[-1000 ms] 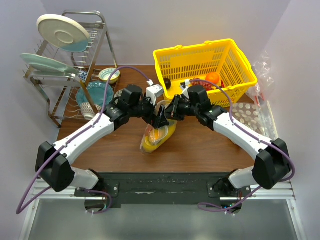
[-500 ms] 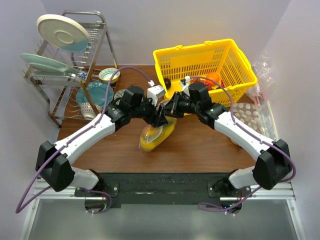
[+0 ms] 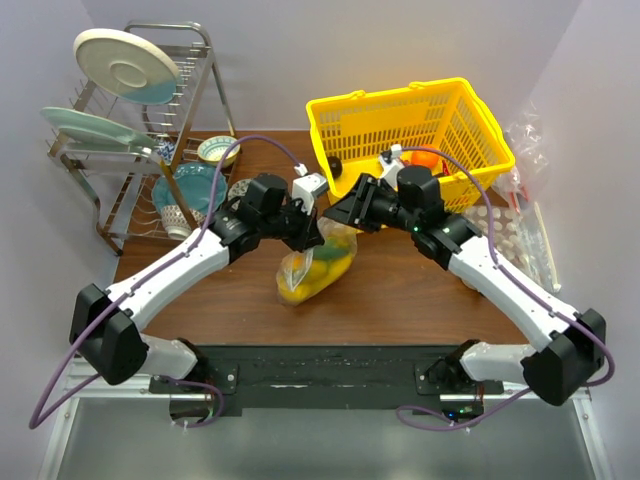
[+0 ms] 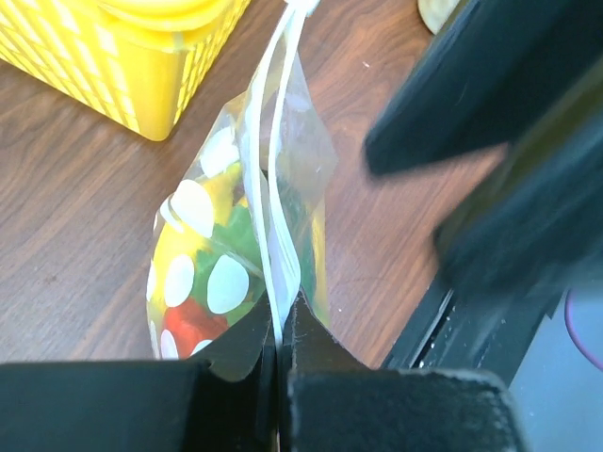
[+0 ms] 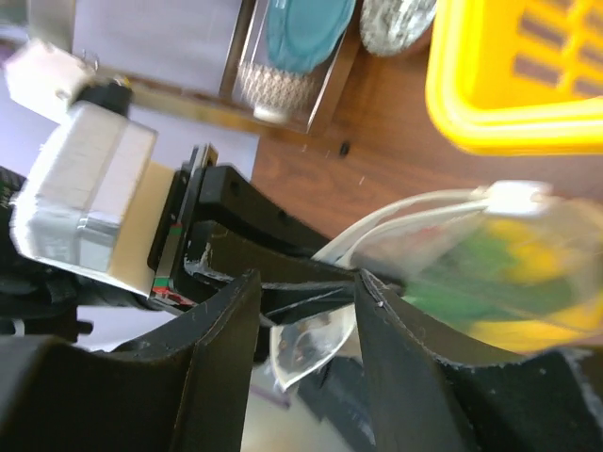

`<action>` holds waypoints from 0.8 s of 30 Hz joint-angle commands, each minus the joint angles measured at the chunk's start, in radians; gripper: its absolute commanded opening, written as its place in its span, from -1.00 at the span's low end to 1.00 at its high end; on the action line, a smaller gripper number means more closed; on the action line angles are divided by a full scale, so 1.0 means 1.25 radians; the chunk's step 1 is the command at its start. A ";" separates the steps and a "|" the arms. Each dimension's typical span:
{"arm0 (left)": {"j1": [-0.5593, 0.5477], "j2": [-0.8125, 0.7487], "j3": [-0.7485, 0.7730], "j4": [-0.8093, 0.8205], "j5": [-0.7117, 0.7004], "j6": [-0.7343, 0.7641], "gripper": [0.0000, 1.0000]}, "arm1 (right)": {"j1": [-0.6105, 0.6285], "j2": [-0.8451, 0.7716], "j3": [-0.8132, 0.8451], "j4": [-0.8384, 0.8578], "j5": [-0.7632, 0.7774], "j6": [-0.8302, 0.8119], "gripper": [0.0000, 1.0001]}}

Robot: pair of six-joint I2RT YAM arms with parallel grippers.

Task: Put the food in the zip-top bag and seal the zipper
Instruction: Adjust the zipper food storage bag at the center of the board, then zip the zipper food storage bag at the center of the board.

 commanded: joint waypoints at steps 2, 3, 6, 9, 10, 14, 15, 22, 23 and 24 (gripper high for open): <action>-0.004 -0.063 0.005 -0.005 0.066 0.030 -1.00 | -0.007 -0.083 -0.032 0.024 0.099 -0.143 -0.02; -0.004 -0.070 0.005 -0.009 0.086 0.032 -1.00 | -0.010 -0.104 -0.037 0.030 0.083 -0.220 -0.02; -0.004 -0.085 0.006 -0.013 0.109 0.034 -1.00 | -0.016 -0.148 -0.048 0.005 0.074 -0.318 0.11; -0.002 -0.100 0.006 -0.016 0.130 0.034 -1.00 | -0.037 -0.179 -0.055 -0.009 -0.009 -0.397 0.10; -0.004 -0.102 0.006 -0.017 0.134 0.034 -1.00 | -0.043 -0.200 -0.064 -0.003 -0.024 -0.412 0.08; -0.004 -0.120 0.010 -0.015 0.157 0.034 -1.00 | -0.090 -0.230 -0.091 0.021 -0.148 -0.484 -0.02; -0.002 -0.125 0.012 -0.017 0.168 0.034 -1.00 | -0.127 -0.231 -0.097 0.034 -0.192 -0.495 -0.03; -0.004 -0.151 0.037 -0.025 0.206 0.029 -1.00 | -0.190 -0.228 -0.186 0.243 -0.438 -0.455 0.00; -0.004 -0.154 0.041 -0.024 0.210 0.028 -1.00 | -0.190 -0.225 -0.191 0.251 -0.450 -0.454 0.00; -0.004 -0.157 0.042 -0.024 0.215 0.026 -1.00 | -0.190 -0.222 -0.194 0.257 -0.454 -0.459 0.01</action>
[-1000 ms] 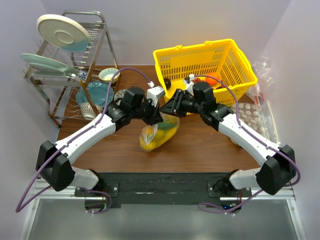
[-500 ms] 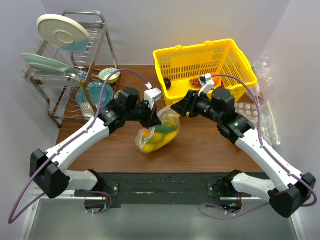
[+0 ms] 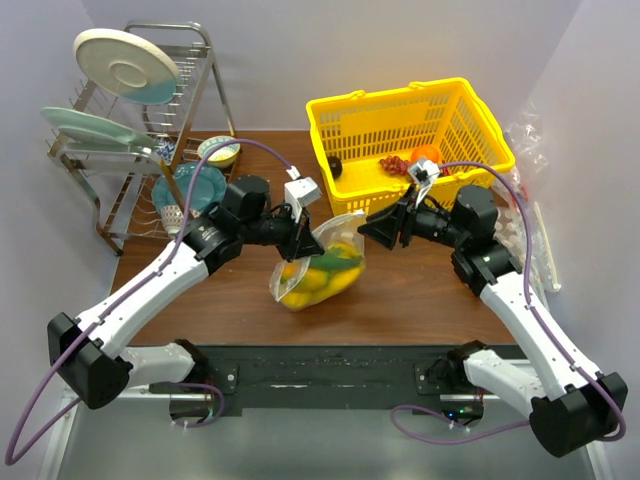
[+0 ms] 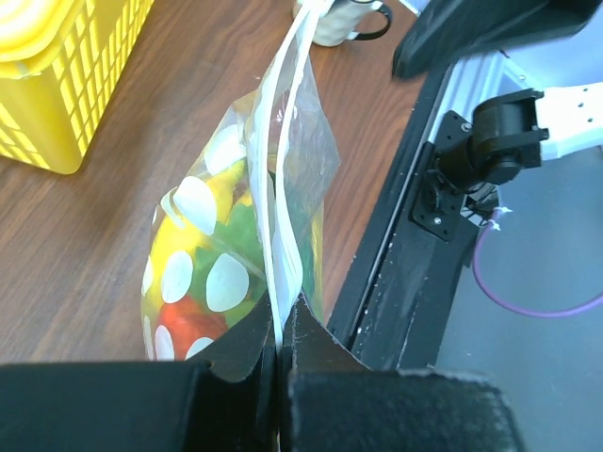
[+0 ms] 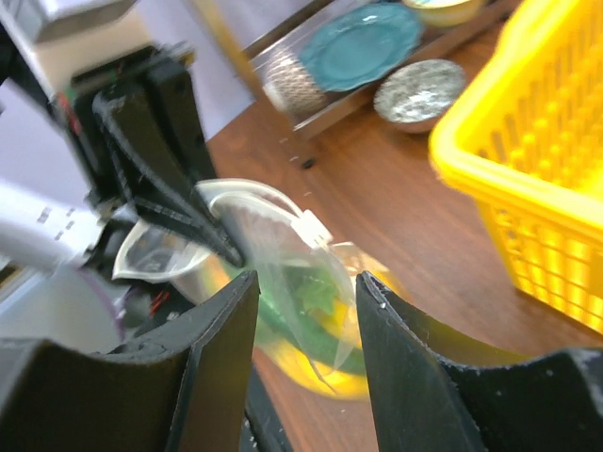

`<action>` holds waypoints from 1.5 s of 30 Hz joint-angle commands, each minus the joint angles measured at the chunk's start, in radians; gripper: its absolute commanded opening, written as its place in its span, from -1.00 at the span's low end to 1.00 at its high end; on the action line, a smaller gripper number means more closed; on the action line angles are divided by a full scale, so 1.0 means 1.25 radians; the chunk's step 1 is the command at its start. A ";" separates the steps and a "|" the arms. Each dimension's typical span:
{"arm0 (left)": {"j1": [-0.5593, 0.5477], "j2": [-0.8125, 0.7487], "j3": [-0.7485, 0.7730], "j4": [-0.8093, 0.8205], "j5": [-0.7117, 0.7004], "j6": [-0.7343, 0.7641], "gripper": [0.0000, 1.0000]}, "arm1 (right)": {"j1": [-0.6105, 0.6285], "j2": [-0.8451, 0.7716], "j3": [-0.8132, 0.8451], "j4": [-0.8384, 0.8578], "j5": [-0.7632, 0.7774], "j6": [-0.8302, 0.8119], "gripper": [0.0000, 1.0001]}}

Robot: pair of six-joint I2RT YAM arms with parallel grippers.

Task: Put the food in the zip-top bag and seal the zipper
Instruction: Zip the zipper food storage bag at the center of the board.

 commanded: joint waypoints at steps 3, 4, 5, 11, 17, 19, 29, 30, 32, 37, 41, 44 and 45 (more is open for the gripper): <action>-0.004 -0.043 0.048 0.018 0.071 0.003 -1.00 | 0.001 0.016 -0.001 0.118 -0.165 -0.038 0.04; -0.004 -0.045 0.049 0.018 0.078 0.003 -1.00 | 0.001 0.020 0.010 0.099 -0.169 -0.046 0.04; -0.004 -0.045 0.050 0.018 0.083 0.003 -1.00 | 0.000 0.020 0.015 0.092 -0.171 -0.054 0.03; -0.004 -0.047 0.056 0.024 0.112 0.002 -1.00 | 0.000 0.016 0.018 0.081 -0.148 -0.066 -0.03; -0.004 -0.047 0.055 0.024 0.133 0.007 -1.00 | 0.001 0.010 0.017 0.086 -0.133 -0.062 -0.29; -0.004 -0.047 0.052 0.023 0.135 0.007 -1.00 | 0.001 0.005 0.011 0.101 -0.133 -0.051 -0.30; -0.002 -0.048 0.025 0.027 0.116 0.010 -1.00 | 0.001 0.002 0.000 0.127 -0.127 -0.023 -0.99; -0.004 -0.048 0.021 0.029 0.106 0.013 -1.00 | 0.001 0.000 -0.004 0.129 -0.125 -0.018 -1.00; -0.004 -0.047 0.009 0.038 0.099 0.012 -1.00 | 0.001 0.001 -0.006 0.124 -0.115 -0.013 -1.00; -0.004 -0.045 -0.016 0.051 0.063 0.009 -1.00 | 0.001 0.017 -0.027 0.116 -0.095 0.009 -1.00; -0.002 -0.037 -0.032 0.053 0.030 0.017 -1.00 | 0.001 0.032 -0.066 0.154 -0.109 0.053 -1.00; -0.004 -0.026 -0.045 0.054 -0.002 0.026 -1.00 | 0.001 0.034 -0.115 0.205 -0.092 0.087 -1.00; -0.004 -0.021 -0.048 0.054 -0.009 0.029 -1.00 | 0.000 0.034 -0.134 0.212 -0.079 0.096 -1.00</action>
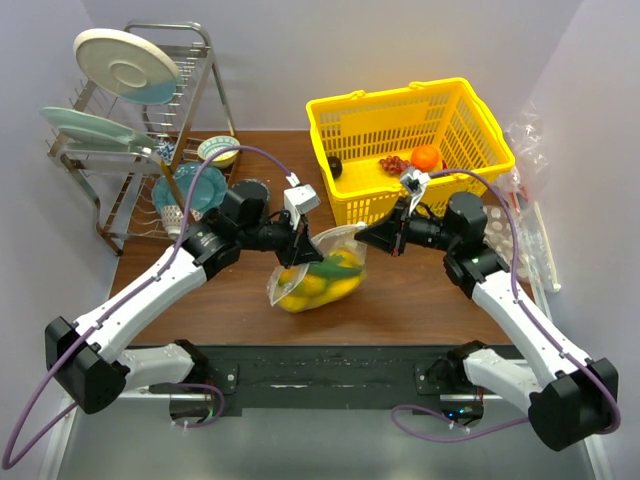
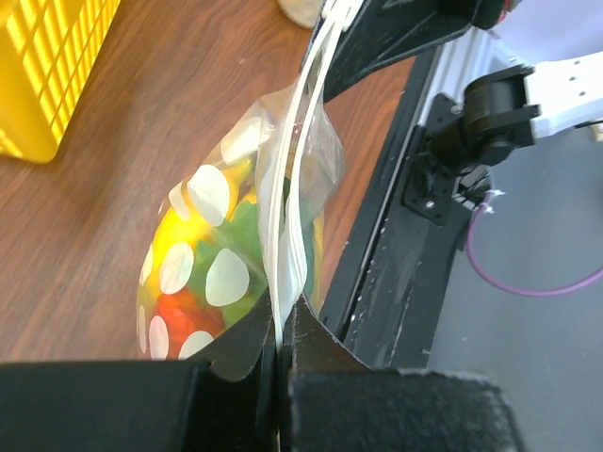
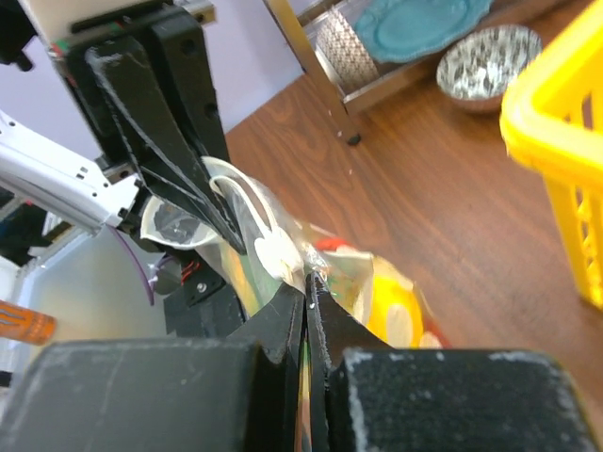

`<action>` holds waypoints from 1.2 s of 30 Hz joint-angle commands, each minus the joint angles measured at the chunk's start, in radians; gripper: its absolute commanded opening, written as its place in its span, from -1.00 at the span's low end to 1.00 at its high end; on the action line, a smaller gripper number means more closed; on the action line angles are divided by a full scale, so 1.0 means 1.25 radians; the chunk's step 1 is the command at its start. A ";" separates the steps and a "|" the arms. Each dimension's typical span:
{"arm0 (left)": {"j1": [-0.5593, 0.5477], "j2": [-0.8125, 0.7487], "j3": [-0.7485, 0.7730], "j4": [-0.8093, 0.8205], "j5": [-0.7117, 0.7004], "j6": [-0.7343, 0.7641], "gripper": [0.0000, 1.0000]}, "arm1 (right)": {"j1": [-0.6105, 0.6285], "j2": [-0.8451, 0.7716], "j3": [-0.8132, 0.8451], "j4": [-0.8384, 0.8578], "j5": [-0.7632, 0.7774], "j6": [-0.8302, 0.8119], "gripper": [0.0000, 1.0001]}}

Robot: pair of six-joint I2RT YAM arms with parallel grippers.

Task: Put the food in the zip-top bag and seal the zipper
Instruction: Zip the zipper food storage bag at the center of the board.

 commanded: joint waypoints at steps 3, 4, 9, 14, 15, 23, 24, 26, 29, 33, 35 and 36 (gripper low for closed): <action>-0.002 0.025 -0.016 0.046 -0.057 0.029 -1.00 | 0.002 0.013 -0.061 0.075 0.052 0.065 -1.00; -0.002 0.030 -0.020 0.047 -0.058 0.029 -1.00 | 0.002 0.014 -0.063 0.071 0.057 0.064 -1.00; -0.002 0.041 -0.038 0.084 -0.074 0.026 -1.00 | 0.002 0.020 -0.079 0.068 0.077 0.053 -1.00; -0.002 0.055 -0.052 0.100 -0.093 0.032 -1.00 | 0.002 0.029 -0.092 0.065 0.080 0.044 -1.00; -0.002 0.057 -0.053 0.103 -0.094 0.034 -1.00 | 0.003 0.027 -0.096 0.067 0.080 0.043 -1.00; -0.002 0.064 -0.026 0.108 -0.095 0.047 -0.20 | 0.007 0.020 -0.108 0.053 0.082 0.009 -1.00; -0.002 0.064 -0.018 0.109 -0.095 0.049 -0.06 | 0.009 0.020 -0.106 0.049 0.080 0.007 -1.00; -0.002 0.064 -0.012 0.112 -0.096 0.057 0.29 | 0.013 0.018 -0.101 0.039 0.078 -0.005 -1.00; -0.002 0.074 0.013 0.116 -0.085 0.068 0.49 | 0.020 0.009 -0.098 0.021 0.080 -0.023 -1.00; -0.004 0.108 0.092 0.089 -0.079 0.098 0.55 | 0.025 -0.001 -0.098 0.018 0.069 -0.026 -1.00; -0.004 0.120 0.125 0.072 -0.084 0.106 0.56 | 0.029 -0.006 -0.092 0.018 0.062 -0.026 -1.00; -0.004 0.124 0.153 0.067 -0.083 0.108 0.56 | 0.029 -0.008 -0.089 0.018 0.057 -0.026 -1.00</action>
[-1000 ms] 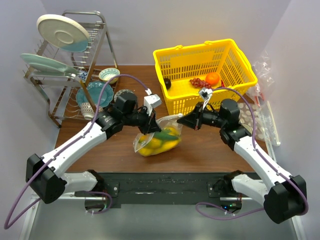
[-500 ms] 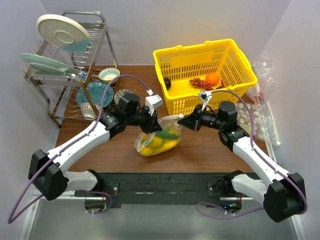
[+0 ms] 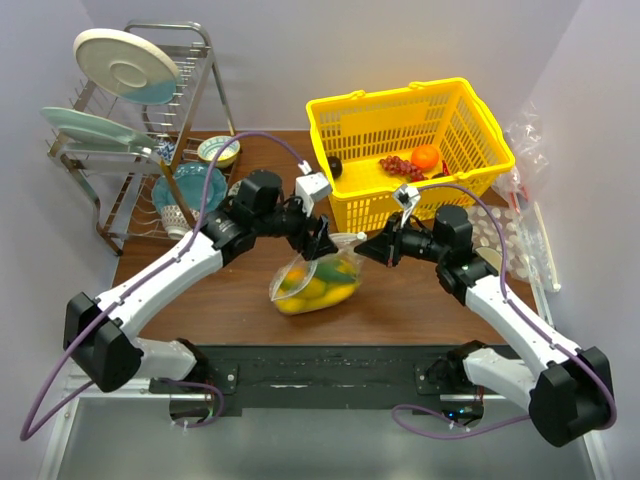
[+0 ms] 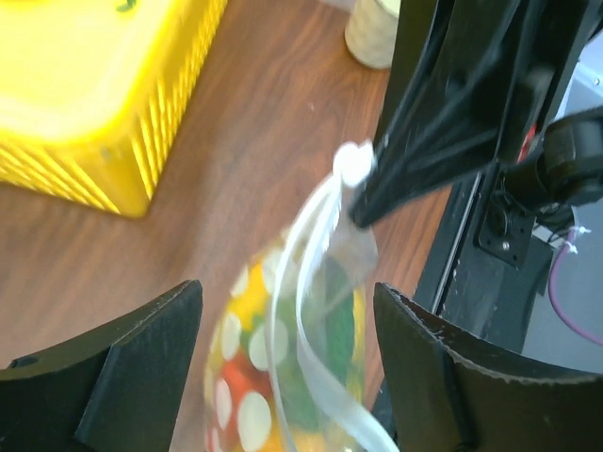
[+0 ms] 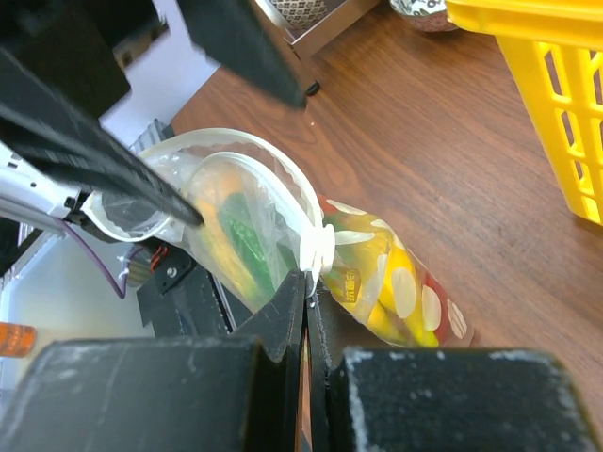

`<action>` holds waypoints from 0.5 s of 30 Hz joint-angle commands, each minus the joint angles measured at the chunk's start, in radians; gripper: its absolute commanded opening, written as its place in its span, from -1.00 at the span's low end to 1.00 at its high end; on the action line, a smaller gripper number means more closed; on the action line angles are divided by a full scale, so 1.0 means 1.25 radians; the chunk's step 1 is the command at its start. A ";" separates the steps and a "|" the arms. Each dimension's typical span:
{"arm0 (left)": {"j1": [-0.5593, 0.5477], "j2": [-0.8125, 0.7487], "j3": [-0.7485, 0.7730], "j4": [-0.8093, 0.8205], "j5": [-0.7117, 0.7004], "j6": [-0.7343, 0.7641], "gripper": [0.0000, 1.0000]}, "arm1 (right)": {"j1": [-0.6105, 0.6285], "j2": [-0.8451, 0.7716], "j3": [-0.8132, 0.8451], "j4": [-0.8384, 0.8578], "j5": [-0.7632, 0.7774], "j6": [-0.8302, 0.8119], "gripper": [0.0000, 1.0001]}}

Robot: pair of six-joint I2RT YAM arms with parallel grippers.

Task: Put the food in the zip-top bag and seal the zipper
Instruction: Zip the zipper food storage bag at the center of the board.

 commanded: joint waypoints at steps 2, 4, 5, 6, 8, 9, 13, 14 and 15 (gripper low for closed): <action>-0.003 0.035 0.123 0.000 0.028 0.045 0.55 | 0.011 -0.030 0.028 0.004 -0.033 -0.021 -1.00; -0.006 0.053 0.149 0.002 0.054 0.043 0.51 | 0.014 -0.036 0.034 0.004 -0.045 -0.019 -1.00; -0.009 0.056 0.154 0.007 0.065 0.042 0.51 | 0.015 -0.038 0.040 0.005 -0.050 -0.019 -1.00; -0.010 0.064 0.159 0.011 0.081 0.040 0.51 | 0.016 -0.041 0.043 0.009 -0.056 -0.019 -1.00; -0.014 0.070 0.159 0.028 0.121 0.036 0.48 | 0.020 -0.042 0.053 0.010 -0.071 -0.019 -1.00; -0.016 0.075 0.160 0.034 0.132 0.035 0.48 | 0.021 -0.044 0.055 0.014 -0.078 -0.021 -1.00; -0.017 0.088 0.168 0.032 0.171 0.036 0.45 | 0.026 -0.049 0.065 0.020 -0.100 -0.027 -1.00; -0.019 0.089 0.168 0.032 0.178 0.036 0.44 | 0.026 -0.050 0.066 0.021 -0.104 -0.029 -1.00; -0.021 0.088 0.166 0.033 0.183 0.036 0.44 | 0.026 -0.052 0.067 0.021 -0.104 -0.030 -1.00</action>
